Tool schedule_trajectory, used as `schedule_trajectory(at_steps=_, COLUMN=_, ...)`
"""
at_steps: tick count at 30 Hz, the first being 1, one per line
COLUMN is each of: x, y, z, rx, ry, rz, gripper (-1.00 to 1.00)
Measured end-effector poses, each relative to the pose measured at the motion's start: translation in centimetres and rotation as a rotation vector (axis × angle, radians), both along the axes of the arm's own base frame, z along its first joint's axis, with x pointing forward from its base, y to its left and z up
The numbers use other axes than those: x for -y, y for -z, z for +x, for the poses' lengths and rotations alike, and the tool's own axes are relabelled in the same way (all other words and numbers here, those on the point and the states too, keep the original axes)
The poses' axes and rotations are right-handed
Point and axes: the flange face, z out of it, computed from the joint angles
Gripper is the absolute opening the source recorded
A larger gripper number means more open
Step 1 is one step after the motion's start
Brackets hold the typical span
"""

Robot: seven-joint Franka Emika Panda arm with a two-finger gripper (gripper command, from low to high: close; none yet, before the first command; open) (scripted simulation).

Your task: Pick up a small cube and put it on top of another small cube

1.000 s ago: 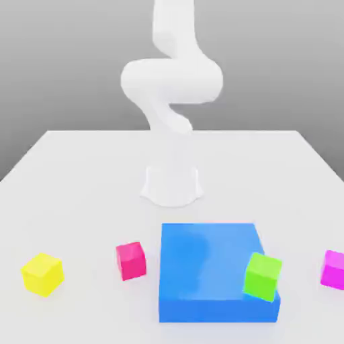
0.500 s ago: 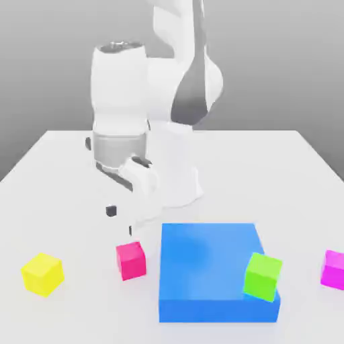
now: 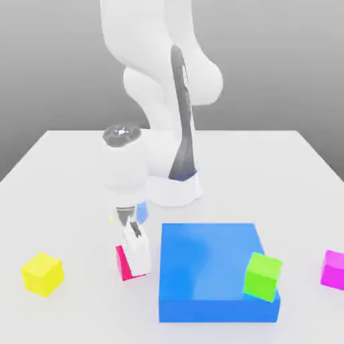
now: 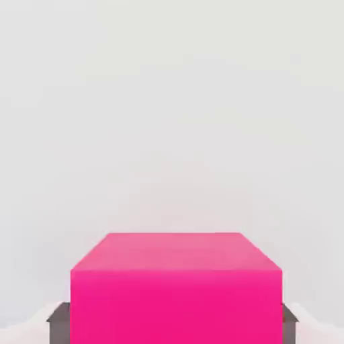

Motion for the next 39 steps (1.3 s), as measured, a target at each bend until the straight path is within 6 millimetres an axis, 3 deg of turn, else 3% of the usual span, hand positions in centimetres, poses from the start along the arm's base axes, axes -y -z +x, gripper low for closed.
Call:
schedule_trajectory(at_steps=3, x=0.0, y=-0.6, z=0.1, rx=-0.001, ry=0.000, rz=0.000, gripper=-1.00)
schedule_trajectory(at_steps=11, x=0.6, y=-6.1, z=-0.2, rx=-0.004, ry=0.009, rz=0.004, gripper=-1.00)
schedule_trajectory(at_steps=16, x=-2.4, y=-7.3, z=3.2, rx=0.003, ry=-0.226, rz=0.023, gripper=-1.00)
schedule_trajectory(at_steps=23, x=-10.5, y=-9.3, z=8.1, rx=0.029, ry=-0.648, rz=0.073, gripper=-1.00)
schedule_trajectory(at_steps=30, x=-20.6, y=-11.6, z=10.7, rx=0.062, ry=-1.064, rz=0.149, gripper=-1.00)
schedule_trajectory(at_steps=32, x=-25.4, y=-11.9, z=10.1, rx=0.050, ry=-1.195, rz=0.154, gripper=-1.00)
schedule_trajectory(at_steps=34, x=-31.6, y=-12.1, z=8.1, rx=0.029, ry=-1.353, rz=0.148, gripper=-1.00)
schedule_trajectory(at_steps=39, x=-38.3, y=-11.8, z=5.6, rx=-0.005, ry=-1.488, rz=0.072, gripper=-1.00)
